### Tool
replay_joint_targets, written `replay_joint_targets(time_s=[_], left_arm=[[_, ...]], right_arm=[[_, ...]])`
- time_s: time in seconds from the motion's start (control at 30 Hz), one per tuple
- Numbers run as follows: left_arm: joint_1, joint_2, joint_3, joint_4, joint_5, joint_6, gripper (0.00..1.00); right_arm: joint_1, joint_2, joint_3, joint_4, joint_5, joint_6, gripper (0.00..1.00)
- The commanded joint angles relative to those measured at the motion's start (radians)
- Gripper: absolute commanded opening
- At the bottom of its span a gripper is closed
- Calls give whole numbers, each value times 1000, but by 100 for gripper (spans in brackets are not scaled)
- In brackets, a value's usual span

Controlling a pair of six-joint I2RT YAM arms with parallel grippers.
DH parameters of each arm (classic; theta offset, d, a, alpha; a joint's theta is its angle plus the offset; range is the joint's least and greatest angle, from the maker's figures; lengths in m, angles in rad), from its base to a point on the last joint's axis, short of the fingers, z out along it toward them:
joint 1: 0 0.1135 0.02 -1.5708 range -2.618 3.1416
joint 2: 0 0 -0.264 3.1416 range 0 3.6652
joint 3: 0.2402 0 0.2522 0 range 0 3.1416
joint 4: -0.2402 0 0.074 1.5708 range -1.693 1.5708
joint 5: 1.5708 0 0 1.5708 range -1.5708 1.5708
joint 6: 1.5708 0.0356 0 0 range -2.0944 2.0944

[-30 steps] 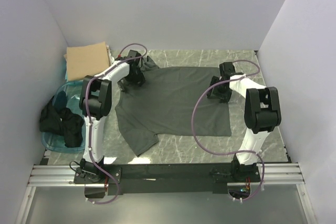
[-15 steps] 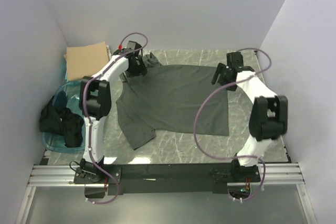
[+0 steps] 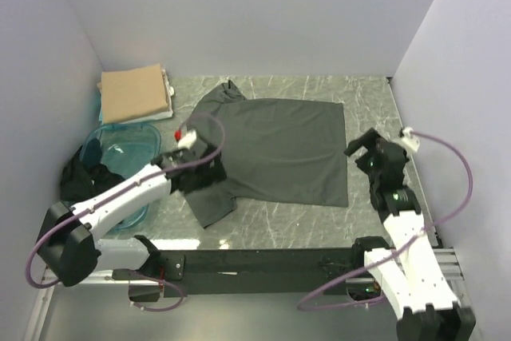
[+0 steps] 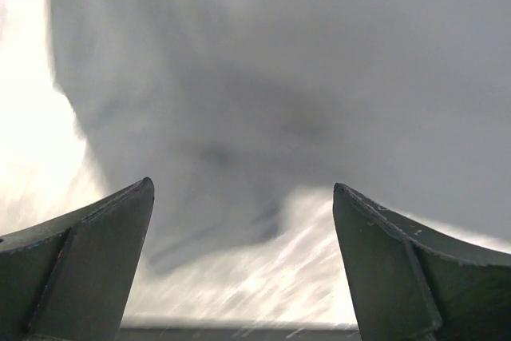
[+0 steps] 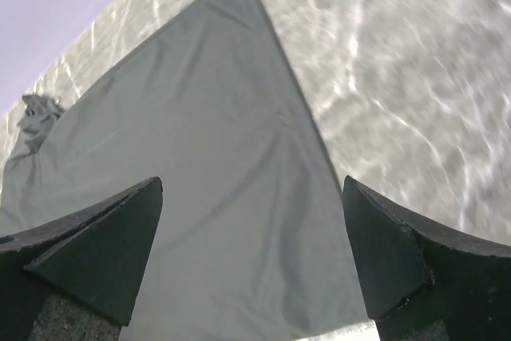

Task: Fold and stack the t-shirts
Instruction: Fold the tshirt

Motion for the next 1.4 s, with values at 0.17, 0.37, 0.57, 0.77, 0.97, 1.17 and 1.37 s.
replay_joint_targets(time_s=[0.17,0.37,0.57,0.77,0.97,1.17,1.37], left_arm=[[-183,-213,-316,-223,4,-330,99],[-210,-256,-439,-88,106,-353,92],[-212,-189,-450,-38,98,-350,74],[-212,-127,-447,-28,75,-365,61],[-212,-87,-436,20,52,-336,51],[-209,-37,-418,54,58,-299,12],[-210,-38,-401,-2,14,-290,1]], right_arm=[[-6,-306,-228,-23,94,179,100],[-6,-364,-277,-104,65,196,100],[-6,-263,-251,-155,11,185,98],[-6,-151,-228,-161,-61,154,96],[-6,-97,-213,-213,-125,148,91],[-7,-96,-218,-277,-145,168,88],[-6,-85,-210,-359,-131,239,85]])
